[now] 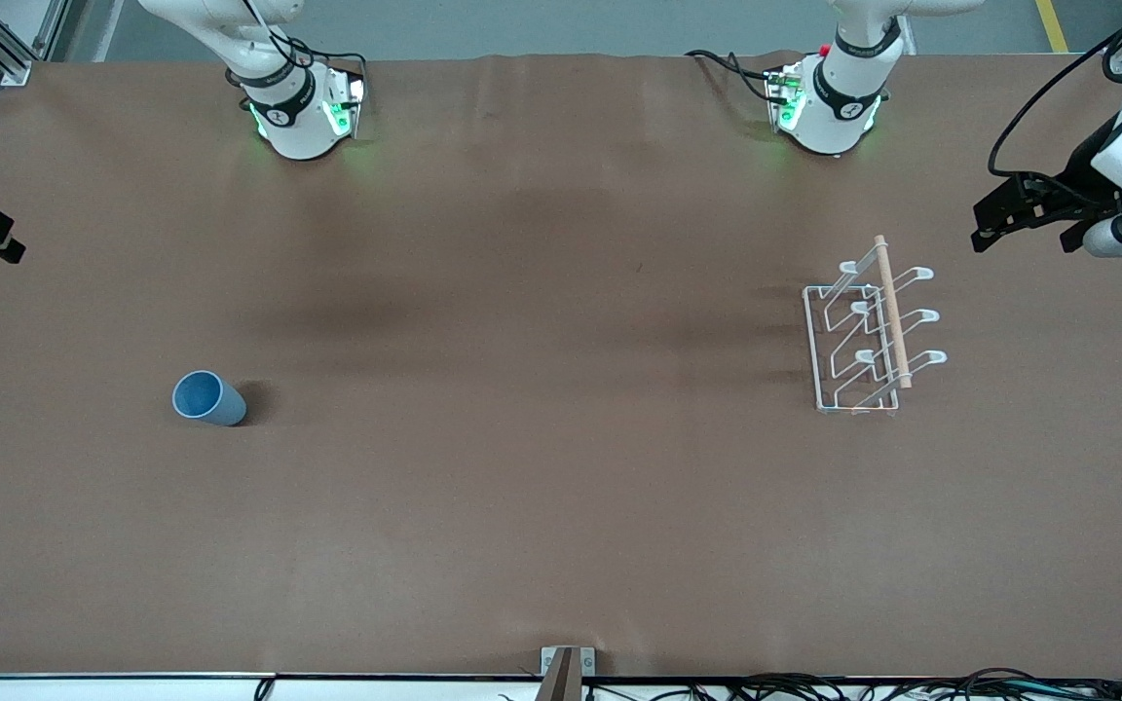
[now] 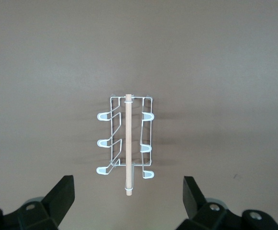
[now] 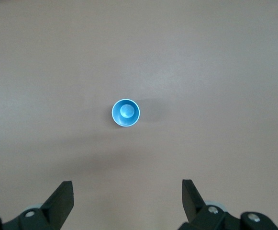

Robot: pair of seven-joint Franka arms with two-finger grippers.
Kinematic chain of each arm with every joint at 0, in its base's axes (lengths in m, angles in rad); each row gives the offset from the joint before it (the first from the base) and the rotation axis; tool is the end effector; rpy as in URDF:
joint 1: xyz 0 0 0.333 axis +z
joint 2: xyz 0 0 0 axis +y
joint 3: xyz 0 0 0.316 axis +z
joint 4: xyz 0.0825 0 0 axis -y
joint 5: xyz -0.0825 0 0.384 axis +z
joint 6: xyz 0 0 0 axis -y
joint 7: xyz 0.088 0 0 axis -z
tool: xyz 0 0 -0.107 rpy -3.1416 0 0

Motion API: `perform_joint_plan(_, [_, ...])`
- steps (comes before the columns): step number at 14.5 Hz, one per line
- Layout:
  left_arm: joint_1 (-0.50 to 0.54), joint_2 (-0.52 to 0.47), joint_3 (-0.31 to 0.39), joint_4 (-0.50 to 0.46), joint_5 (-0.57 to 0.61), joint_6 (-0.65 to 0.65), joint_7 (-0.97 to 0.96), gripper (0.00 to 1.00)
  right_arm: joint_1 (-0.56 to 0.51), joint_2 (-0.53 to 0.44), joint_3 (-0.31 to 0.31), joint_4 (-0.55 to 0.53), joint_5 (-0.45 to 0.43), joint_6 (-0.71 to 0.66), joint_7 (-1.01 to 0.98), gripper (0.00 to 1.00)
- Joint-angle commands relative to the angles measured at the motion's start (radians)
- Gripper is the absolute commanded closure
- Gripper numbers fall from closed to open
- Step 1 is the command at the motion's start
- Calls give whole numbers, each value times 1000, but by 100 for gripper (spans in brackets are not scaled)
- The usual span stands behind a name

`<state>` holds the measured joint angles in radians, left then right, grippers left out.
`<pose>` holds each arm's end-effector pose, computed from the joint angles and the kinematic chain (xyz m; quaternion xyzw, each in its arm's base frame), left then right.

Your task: Hang cup on cup holder

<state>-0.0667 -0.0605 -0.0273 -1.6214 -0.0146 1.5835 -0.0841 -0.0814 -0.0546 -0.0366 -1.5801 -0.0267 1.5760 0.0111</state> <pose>0.5343 -0.0524 0.6347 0.9999 -0.0049 0.0107 0.0075 0.5342 -0.0668 0.6504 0.9975 -0.0647 0.0245 0.0137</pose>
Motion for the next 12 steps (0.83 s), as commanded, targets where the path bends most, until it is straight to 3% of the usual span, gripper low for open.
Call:
perform_joint_plan(1, [-5, -4, -2, 8, 21, -7, -14, 0, -1, 7, 3, 20, -5, -16, -6, 0])
perform_joint_plan(12, [-7, 7, 0, 8, 22, -5, -14, 0, -1, 9, 3, 9, -4, -37, -17, 0])
